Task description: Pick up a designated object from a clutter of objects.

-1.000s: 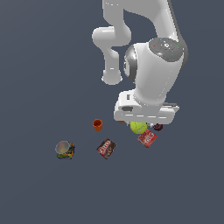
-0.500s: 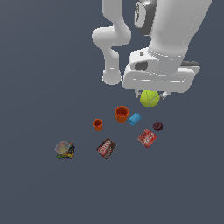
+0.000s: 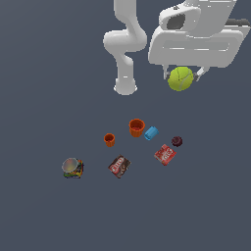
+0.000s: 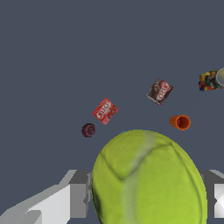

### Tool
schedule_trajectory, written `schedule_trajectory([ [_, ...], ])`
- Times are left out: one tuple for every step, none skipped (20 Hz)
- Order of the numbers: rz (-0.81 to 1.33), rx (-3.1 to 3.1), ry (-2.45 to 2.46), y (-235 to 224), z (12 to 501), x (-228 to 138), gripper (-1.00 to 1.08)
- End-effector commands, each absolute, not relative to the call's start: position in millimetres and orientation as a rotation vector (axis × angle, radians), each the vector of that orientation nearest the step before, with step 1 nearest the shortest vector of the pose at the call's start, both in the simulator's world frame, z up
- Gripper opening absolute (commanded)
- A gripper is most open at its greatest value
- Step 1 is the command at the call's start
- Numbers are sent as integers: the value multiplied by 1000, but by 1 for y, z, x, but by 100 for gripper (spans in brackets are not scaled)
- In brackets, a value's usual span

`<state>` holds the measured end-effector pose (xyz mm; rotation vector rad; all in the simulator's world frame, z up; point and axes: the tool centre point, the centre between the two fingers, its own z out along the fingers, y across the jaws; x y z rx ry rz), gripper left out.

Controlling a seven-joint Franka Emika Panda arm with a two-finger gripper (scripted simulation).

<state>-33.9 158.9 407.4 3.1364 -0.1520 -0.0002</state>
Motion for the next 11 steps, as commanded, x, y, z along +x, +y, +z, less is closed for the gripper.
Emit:
schedule_trajectory([
  [0,3137,-153,163,422,-41,-100],
  [0,3137,-153,164,427,-43,-100],
  [0,3137,-153,165,431,-45,-100],
  [0,3137,-153,166,434,-46,-100],
  [0,3137,-153,167,437,-47,-100],
  [0,3137,-153,168,439,-48,-100],
  [0,3137,-153,169,441,-49,-100],
  [0,3137,-153,169,442,-49,-100],
  [0,3137,-153,170,443,-49,-100],
  [0,3138,-154,169,443,-49,-100],
  [0,3138,-154,169,443,-49,-100],
])
